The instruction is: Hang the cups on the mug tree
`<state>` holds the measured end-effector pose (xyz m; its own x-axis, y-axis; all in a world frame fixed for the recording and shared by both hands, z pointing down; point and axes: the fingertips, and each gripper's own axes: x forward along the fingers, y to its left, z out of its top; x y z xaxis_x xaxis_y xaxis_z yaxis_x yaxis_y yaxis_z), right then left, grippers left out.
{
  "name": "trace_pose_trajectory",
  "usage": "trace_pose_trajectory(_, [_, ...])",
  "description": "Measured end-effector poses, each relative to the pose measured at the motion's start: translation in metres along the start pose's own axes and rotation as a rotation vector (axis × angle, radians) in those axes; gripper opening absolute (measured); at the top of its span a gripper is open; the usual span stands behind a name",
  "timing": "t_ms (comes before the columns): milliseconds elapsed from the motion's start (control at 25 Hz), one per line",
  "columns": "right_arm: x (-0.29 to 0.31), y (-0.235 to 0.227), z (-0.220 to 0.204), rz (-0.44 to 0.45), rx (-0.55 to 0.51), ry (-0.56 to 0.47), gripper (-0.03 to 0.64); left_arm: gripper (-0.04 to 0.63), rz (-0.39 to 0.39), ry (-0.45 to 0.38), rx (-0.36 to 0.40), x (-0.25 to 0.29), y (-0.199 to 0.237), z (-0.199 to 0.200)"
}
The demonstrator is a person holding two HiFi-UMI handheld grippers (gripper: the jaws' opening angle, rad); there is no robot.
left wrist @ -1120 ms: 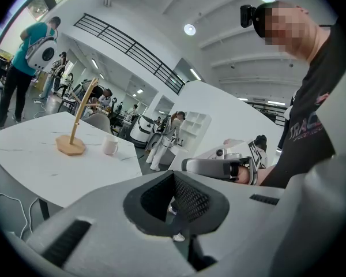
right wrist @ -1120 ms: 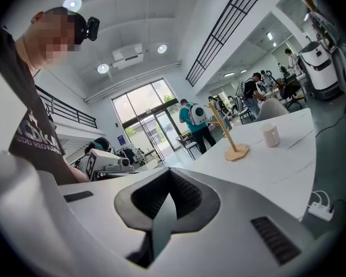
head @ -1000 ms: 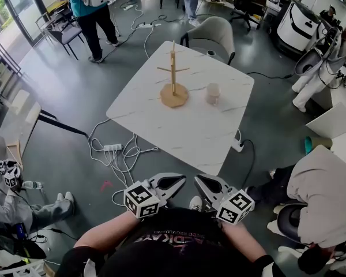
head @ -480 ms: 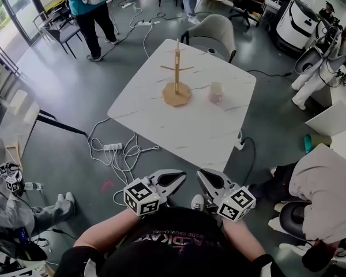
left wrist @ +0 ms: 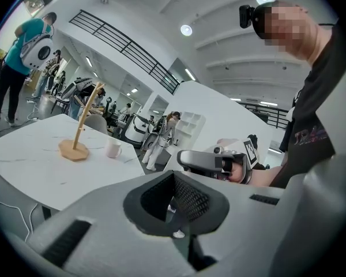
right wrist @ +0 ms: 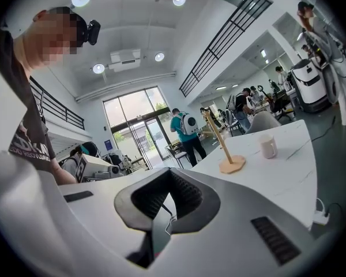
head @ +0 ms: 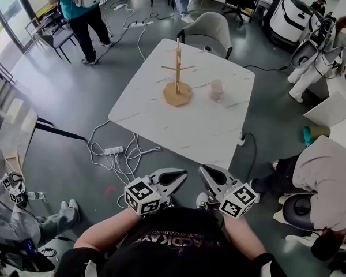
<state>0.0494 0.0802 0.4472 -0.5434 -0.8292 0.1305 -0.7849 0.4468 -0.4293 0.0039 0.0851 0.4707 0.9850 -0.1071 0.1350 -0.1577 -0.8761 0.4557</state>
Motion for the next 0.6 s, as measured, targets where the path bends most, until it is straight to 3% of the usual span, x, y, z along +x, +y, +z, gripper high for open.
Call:
trace_pose_trajectory(360, [0.012, 0.01, 0.006, -0.069, -0.02, -0.035, 0.009, -0.003, -0.057, -0.013, 0.007, -0.017, -0.001, 0.01])
trace_pose_trajectory(600, [0.021, 0.008, 0.009, -0.091, -0.024, -0.037, 0.009, -0.003, -0.055, -0.023, -0.008, -0.026, 0.002, 0.01])
